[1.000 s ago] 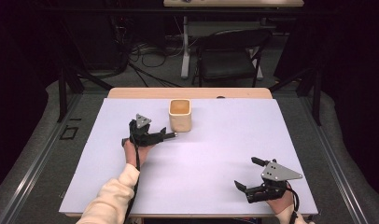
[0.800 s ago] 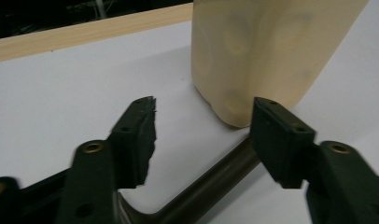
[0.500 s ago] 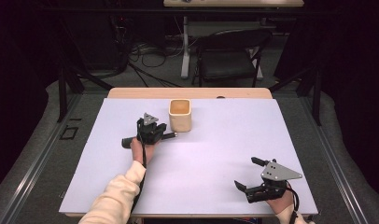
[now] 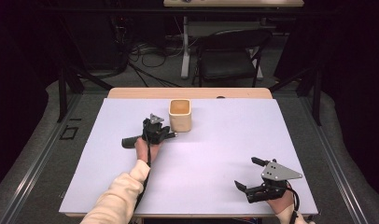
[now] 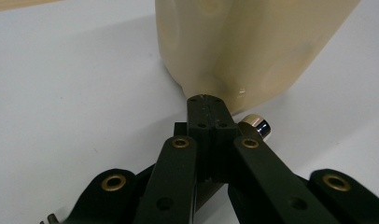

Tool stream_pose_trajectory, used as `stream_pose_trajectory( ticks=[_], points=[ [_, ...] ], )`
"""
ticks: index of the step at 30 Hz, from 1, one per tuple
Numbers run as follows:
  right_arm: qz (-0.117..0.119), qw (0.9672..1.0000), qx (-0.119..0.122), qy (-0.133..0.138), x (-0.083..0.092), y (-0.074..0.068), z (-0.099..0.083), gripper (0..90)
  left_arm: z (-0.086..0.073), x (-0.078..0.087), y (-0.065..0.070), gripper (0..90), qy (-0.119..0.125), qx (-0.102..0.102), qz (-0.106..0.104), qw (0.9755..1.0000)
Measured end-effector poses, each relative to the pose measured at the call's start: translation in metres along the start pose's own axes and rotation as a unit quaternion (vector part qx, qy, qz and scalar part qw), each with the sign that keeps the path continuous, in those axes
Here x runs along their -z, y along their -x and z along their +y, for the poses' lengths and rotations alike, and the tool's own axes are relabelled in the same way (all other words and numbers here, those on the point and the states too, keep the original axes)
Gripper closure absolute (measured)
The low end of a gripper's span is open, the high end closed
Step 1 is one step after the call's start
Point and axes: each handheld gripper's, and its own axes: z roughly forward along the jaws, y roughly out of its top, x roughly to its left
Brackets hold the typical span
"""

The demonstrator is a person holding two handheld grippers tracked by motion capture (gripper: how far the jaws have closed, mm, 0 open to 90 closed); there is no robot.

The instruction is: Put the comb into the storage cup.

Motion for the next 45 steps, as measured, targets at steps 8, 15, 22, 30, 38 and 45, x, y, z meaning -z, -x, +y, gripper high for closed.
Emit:
stream_pose_trajectory(
  ticks=[8, 15, 22, 30, 38, 45],
  points=[
    [0.001, 1.0000, 0.001, 0.000, 0.000, 0.000, 0.000, 0.0, -0.001, -0.004, 0.003, 90.0, -0.012, -0.007, 0.000, 0.9999],
    [0.001, 1.0000, 0.001, 0.000, 0.001, 0.000, 0.000, 0.0, -0.001, -0.003, 0.004, 90.0, -0.023, -0.011, -0.002, 0.9997],
    [-0.001, 1.0000, -0.001, 0.001, 0.002, 0.000, 0.000, 0.0, -0.001, -0.002, 0.007, 90.0, -0.029, -0.017, -0.004, 0.9994],
    [0.000, 1.0000, -0.001, -0.001, 0.003, 0.001, 0.000, 0.0, -0.001, -0.002, 0.010, 90.0, -0.033, -0.021, -0.011, 0.9992],
    [0.000, 1.0000, -0.002, -0.001, 0.002, 0.000, 0.000, 0.0, -0.002, -0.001, 0.014, 90.0, -0.041, -0.033, -0.015, 0.9985],
    [0.000, 1.0000, -0.002, -0.001, 0.003, 0.001, 0.000, 0.0, -0.002, -0.001, 0.020, 90.0, -0.042, -0.036, -0.021, 0.9983]
  ],
)
